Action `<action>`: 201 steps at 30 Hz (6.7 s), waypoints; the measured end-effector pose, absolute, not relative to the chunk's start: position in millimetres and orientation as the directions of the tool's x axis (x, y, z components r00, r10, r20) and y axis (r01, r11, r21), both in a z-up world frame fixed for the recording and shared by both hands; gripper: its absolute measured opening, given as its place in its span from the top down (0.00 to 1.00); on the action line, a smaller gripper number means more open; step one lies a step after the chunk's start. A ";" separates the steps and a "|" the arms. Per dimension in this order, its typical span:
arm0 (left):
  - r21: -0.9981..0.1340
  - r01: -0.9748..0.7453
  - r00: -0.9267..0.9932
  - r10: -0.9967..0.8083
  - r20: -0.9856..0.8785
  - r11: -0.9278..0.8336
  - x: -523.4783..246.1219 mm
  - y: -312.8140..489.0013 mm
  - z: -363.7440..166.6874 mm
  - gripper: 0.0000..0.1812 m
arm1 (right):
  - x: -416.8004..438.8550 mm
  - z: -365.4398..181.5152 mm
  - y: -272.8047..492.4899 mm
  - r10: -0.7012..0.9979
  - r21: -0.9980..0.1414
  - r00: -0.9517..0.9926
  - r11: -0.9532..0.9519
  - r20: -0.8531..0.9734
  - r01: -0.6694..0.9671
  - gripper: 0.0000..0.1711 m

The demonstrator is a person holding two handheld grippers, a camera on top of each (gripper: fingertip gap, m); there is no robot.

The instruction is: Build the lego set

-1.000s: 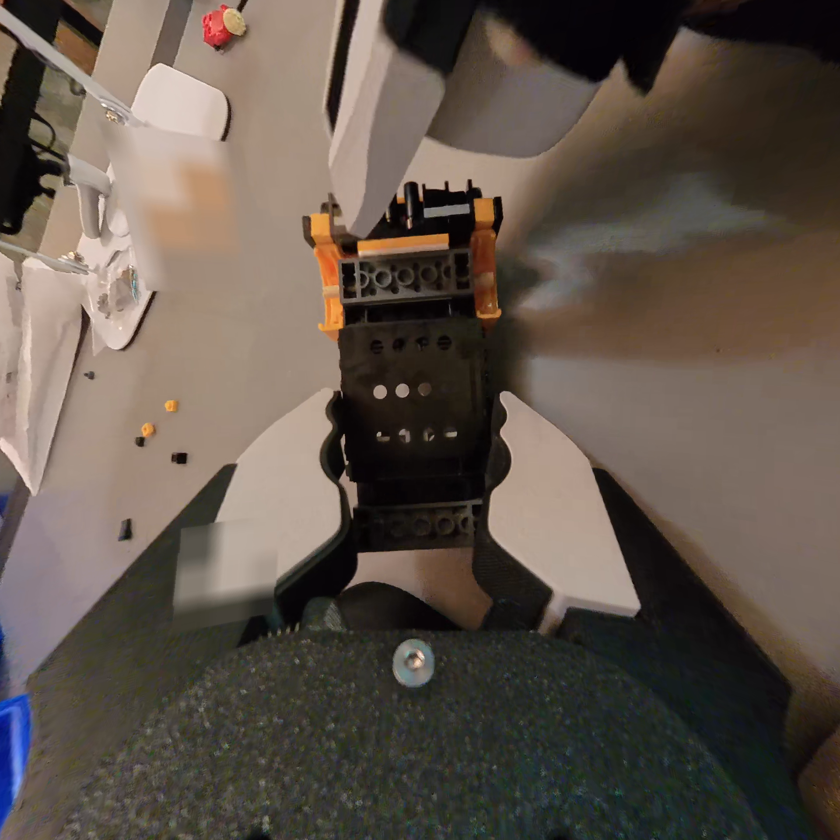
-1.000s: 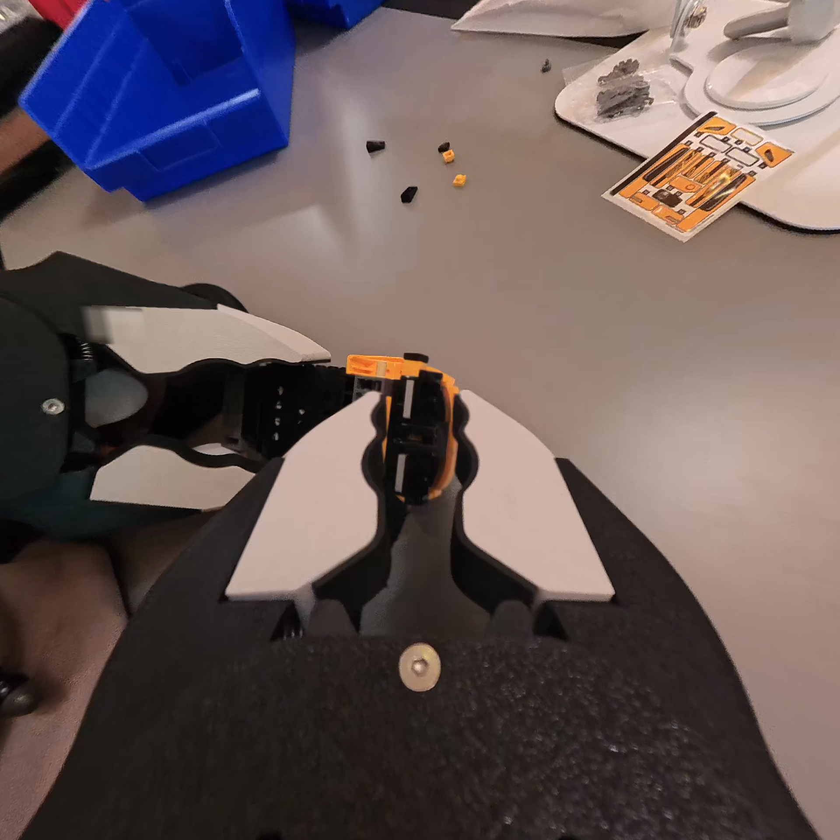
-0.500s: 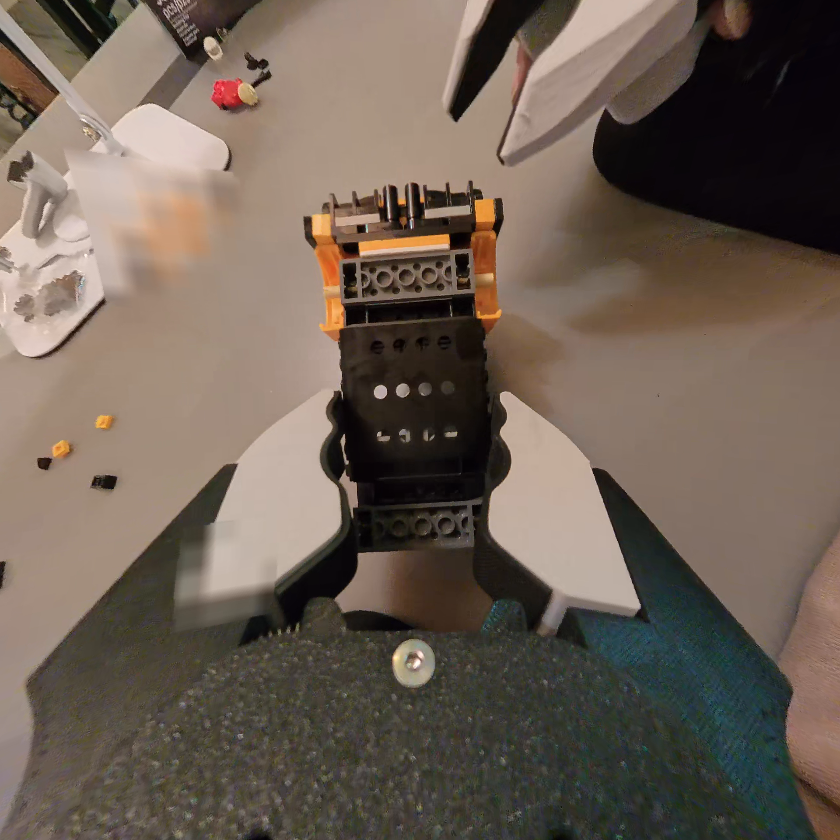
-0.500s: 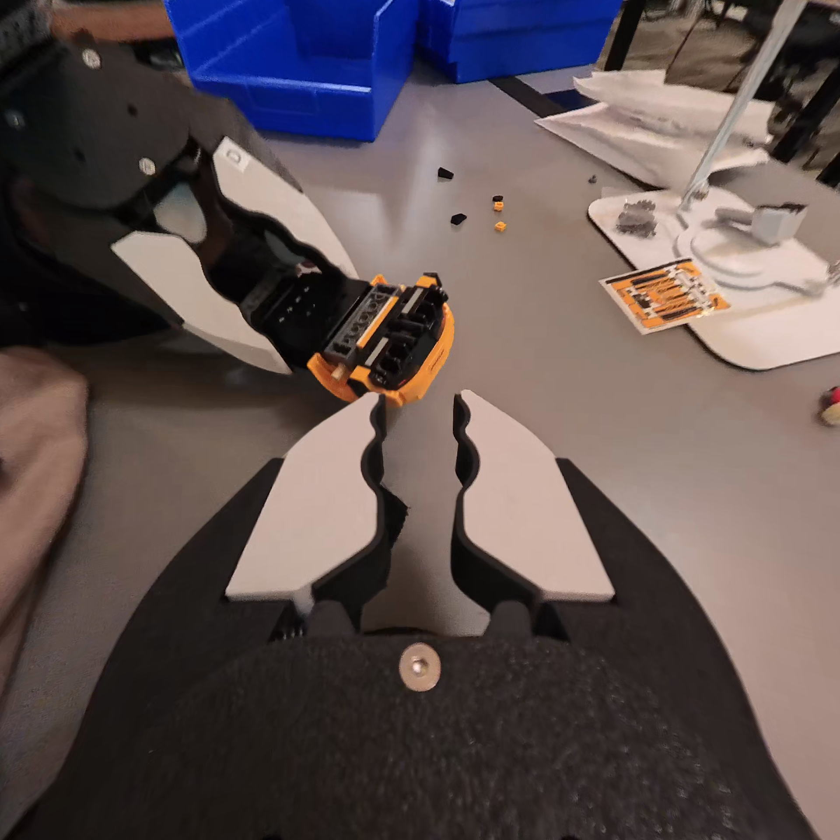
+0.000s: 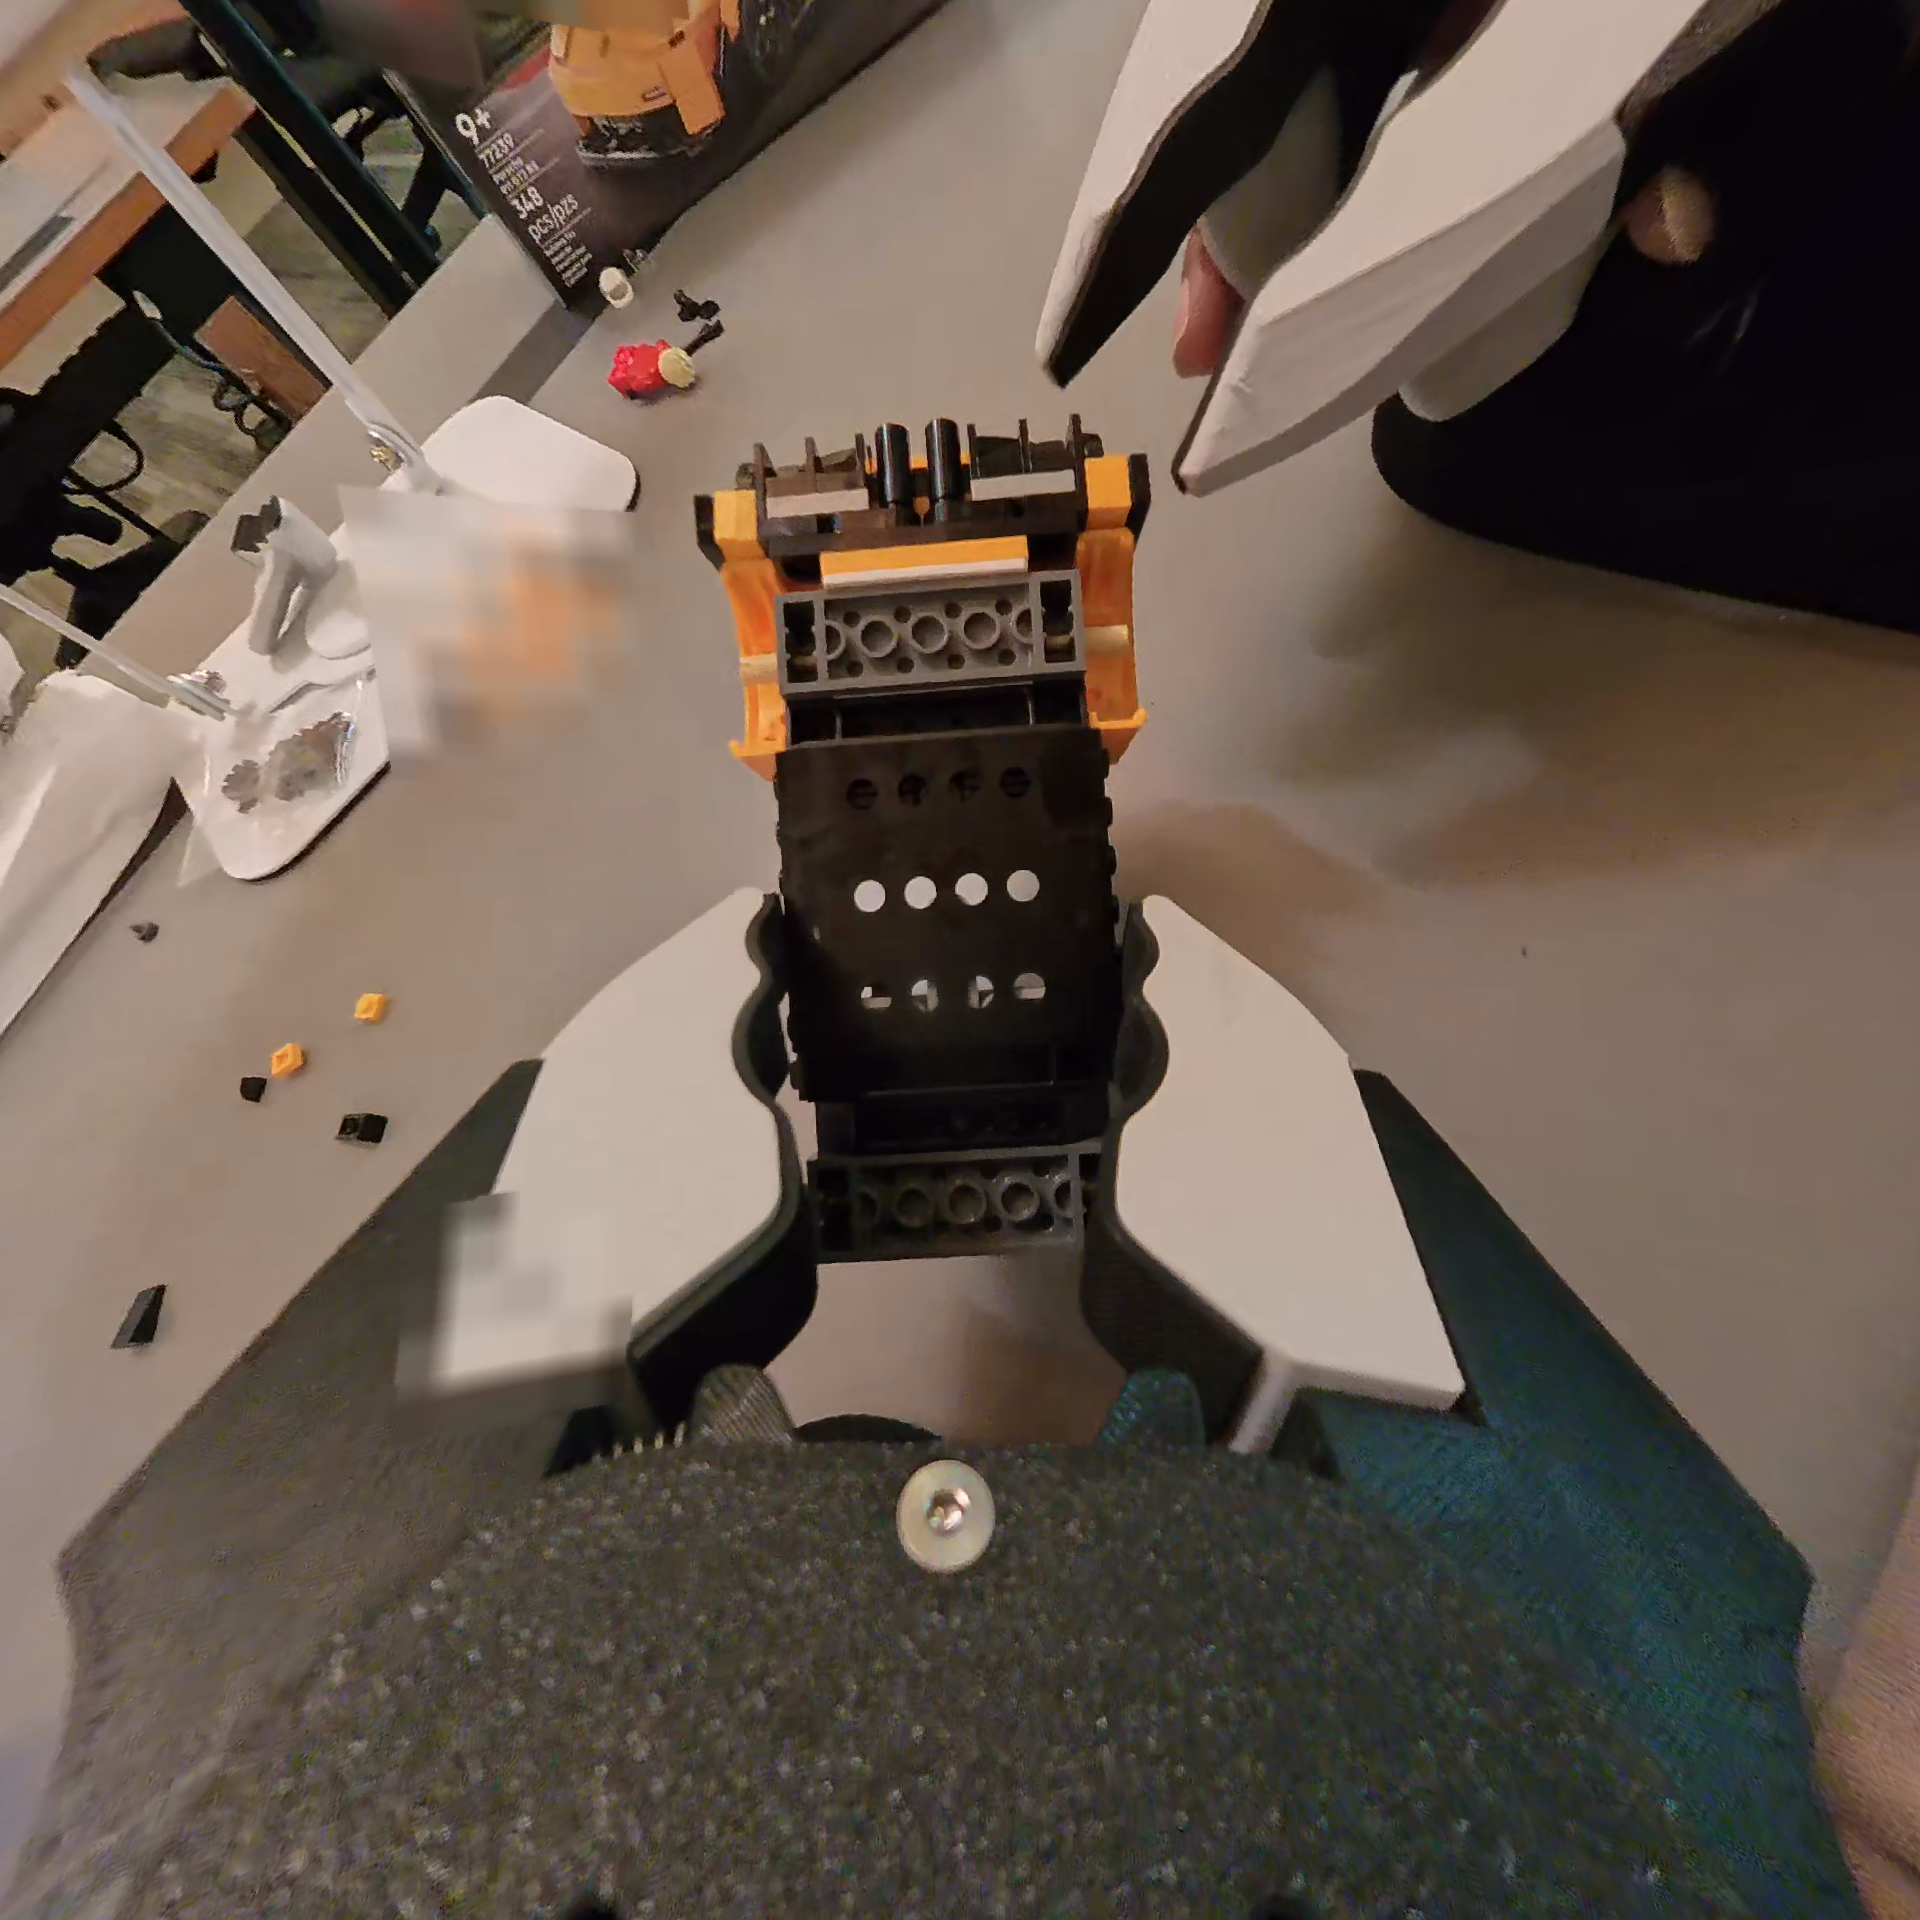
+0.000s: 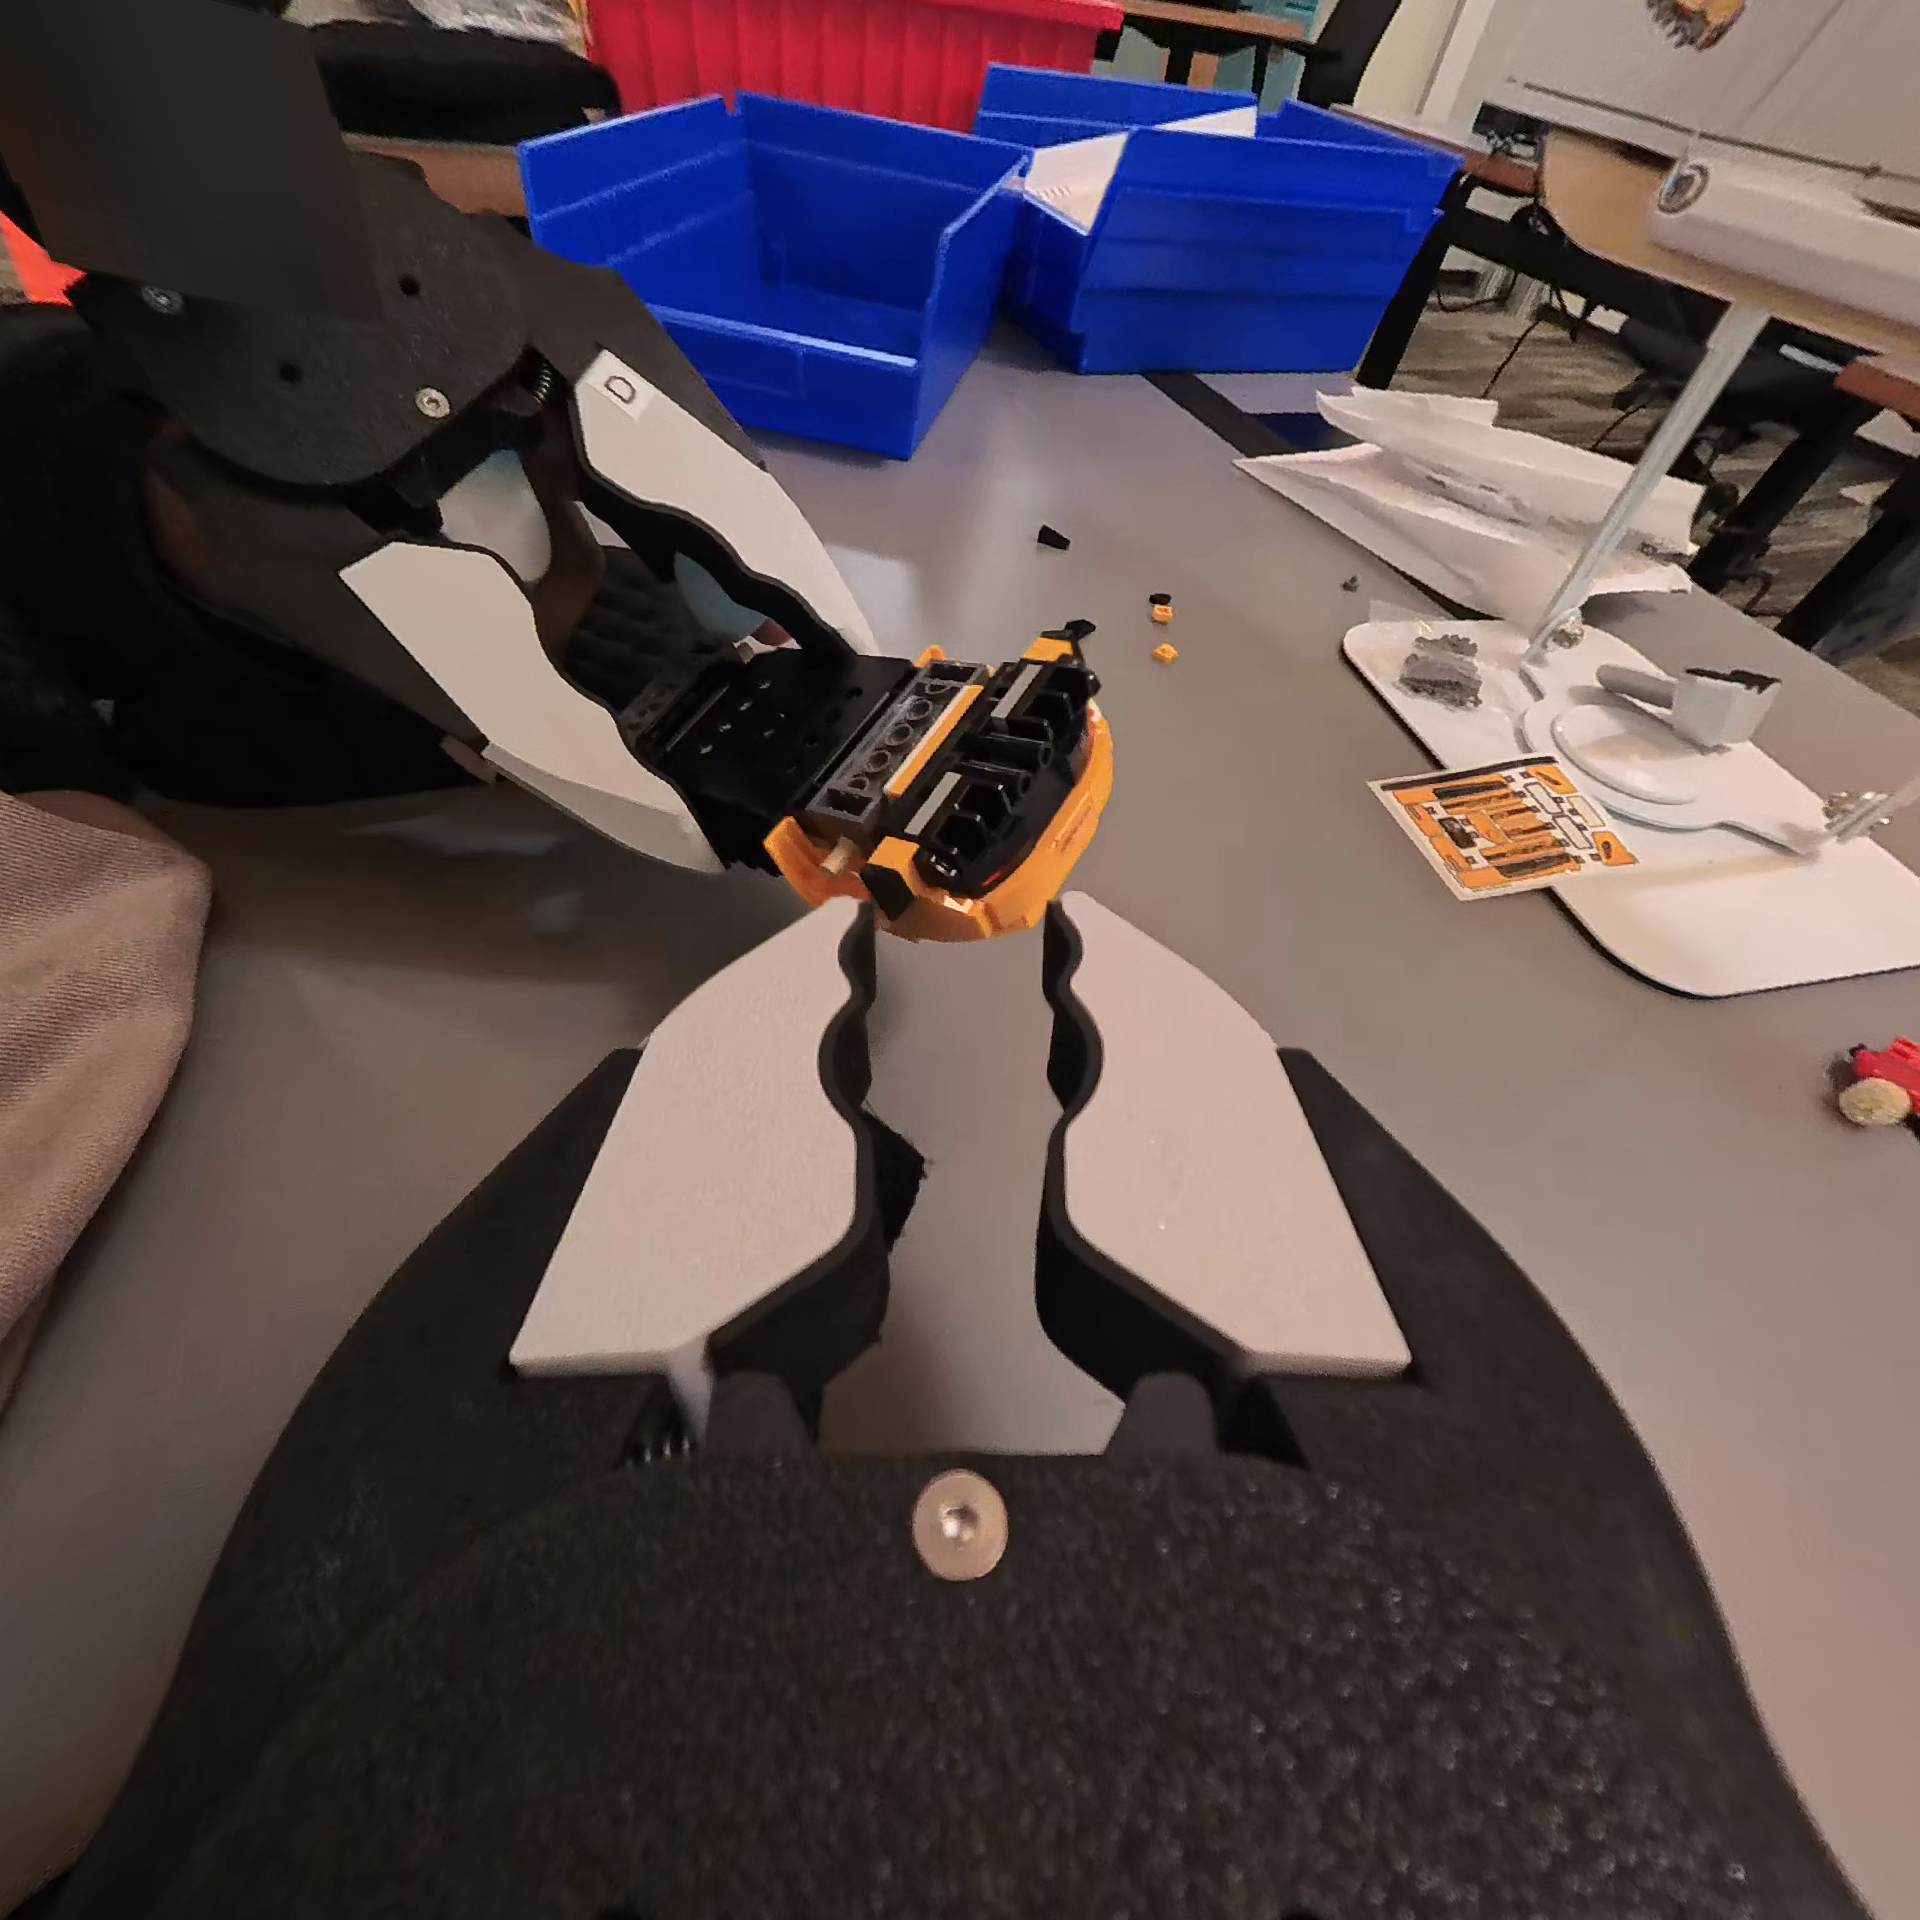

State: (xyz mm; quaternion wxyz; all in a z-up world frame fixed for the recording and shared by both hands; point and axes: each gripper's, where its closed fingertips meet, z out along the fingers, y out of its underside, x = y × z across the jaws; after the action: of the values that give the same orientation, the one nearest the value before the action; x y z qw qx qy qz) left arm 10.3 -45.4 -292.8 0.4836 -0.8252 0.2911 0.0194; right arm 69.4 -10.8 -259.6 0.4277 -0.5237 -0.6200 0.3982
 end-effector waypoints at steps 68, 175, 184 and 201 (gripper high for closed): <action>-0.437 -0.813 0.576 -0.425 -0.698 -0.384 1.9 -47.1 -320.4 0.67 | 22.8 -293.1 2.8 0.935 -0.800 0.203 -0.354 -0.291 0.484 0.88; -0.635 -0.671 0.730 -0.491 -0.476 -0.382 32.0 -59.5 -318.4 0.83 | 54.6 -293.3 -25.8 0.945 -0.809 0.305 -0.272 -0.121 0.522 0.67; -0.696 -0.661 0.726 -0.476 -0.497 -0.281 26.9 -53.7 -299.7 0.83 | 57.7 -274.4 -26.0 0.970 -0.858 0.149 -0.239 -0.191 0.454 0.58; -0.274 -0.906 0.175 -0.306 -0.936 0.322 43.2 -51.7 -248.0 0.83 | 58.4 -261.7 -40.8 0.862 -0.868 -0.479 0.106 -0.162 0.485 0.49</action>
State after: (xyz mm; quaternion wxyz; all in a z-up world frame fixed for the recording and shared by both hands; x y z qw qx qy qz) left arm 43.2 -51.7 -248.0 0.5647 -0.5182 0.5848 0.2657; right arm 58.4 -40.8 -261.7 0.1984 -0.4700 -0.7168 0.4753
